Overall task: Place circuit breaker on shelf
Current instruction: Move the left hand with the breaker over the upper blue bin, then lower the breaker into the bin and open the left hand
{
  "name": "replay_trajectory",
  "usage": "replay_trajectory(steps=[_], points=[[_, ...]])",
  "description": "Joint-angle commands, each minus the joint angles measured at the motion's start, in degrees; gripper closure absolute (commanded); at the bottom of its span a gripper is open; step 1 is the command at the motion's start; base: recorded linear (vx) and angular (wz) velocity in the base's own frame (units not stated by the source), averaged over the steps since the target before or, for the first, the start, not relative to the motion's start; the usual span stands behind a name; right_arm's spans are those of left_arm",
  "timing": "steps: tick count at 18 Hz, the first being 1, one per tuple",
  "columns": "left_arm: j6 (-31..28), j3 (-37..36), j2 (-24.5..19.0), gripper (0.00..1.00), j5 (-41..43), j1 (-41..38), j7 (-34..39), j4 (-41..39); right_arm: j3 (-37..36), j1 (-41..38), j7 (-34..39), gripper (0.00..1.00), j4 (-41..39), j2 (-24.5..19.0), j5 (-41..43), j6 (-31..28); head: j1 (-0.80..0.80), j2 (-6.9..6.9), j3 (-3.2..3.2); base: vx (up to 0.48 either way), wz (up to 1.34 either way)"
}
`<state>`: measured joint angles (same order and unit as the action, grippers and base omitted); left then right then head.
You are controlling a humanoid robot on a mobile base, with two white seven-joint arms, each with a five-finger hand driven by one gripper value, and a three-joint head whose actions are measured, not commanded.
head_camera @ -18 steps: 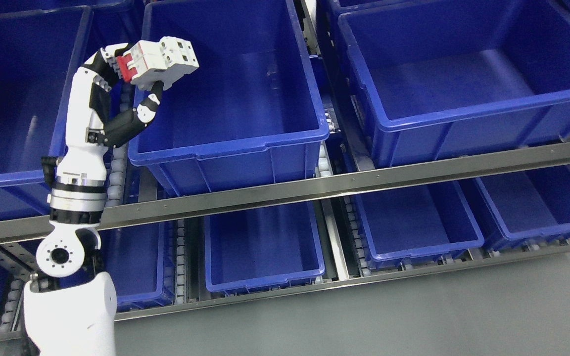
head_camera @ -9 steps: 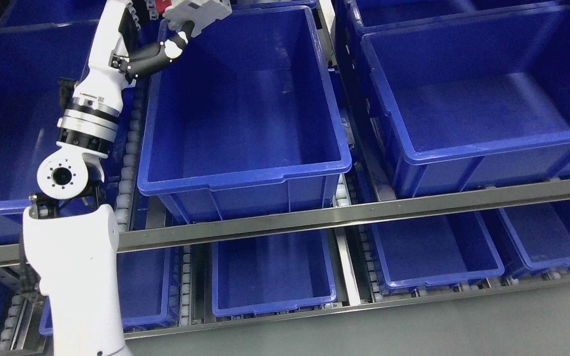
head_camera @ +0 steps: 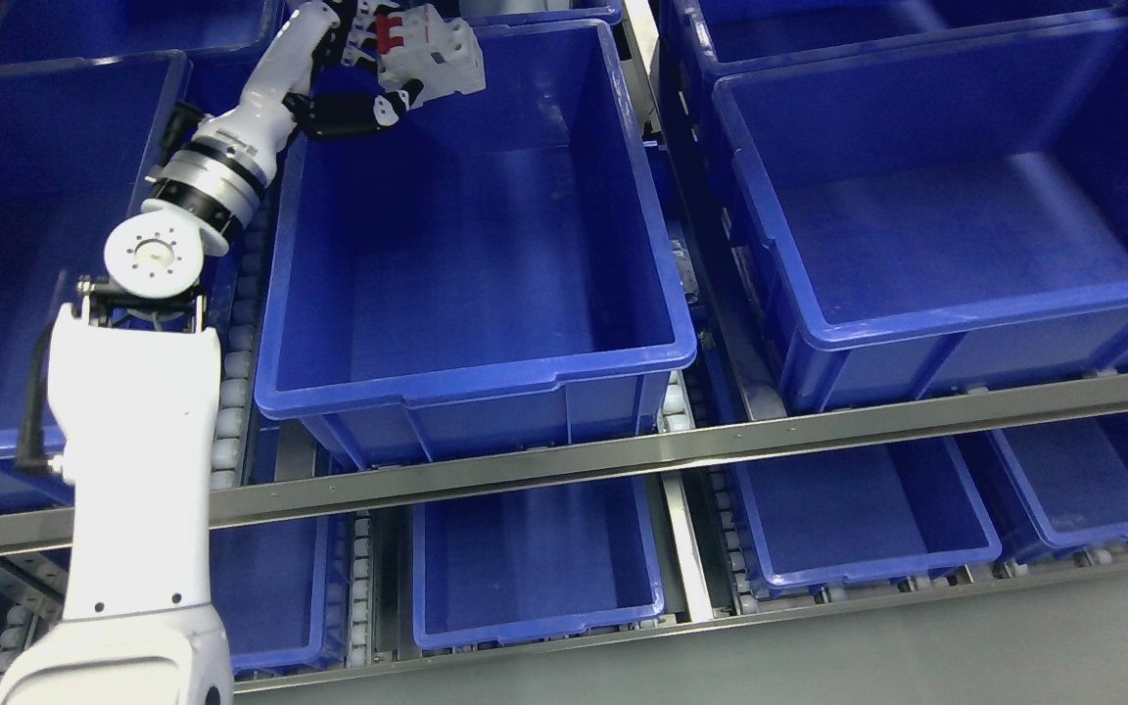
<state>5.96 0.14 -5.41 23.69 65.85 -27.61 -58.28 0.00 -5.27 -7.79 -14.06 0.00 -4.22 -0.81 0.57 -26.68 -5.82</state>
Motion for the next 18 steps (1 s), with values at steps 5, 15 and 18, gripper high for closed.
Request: replay_trajectory(steps=[5,15,18], points=[[0.81,-16.3,0.58,0.84,6.63,7.79,0.63,33.91,1.14,0.0,-0.04,0.0,0.0,1.0,0.0,-3.67,0.0,0.0,0.0,0.004,0.0],[-0.59,-17.01,1.72,0.45,6.98,9.12,3.35,37.19,1.14,0.0,-0.04,0.0,0.0,1.0,0.0,-3.67,0.0,0.0,0.0,0.0,0.0],[-2.26,-17.01,1.55,0.31,6.98,10.52,3.44,37.19,1.14,0.0,-0.04,0.0,0.0,1.0,0.0,-3.67,0.0,0.0,0.0,0.0,0.0]])
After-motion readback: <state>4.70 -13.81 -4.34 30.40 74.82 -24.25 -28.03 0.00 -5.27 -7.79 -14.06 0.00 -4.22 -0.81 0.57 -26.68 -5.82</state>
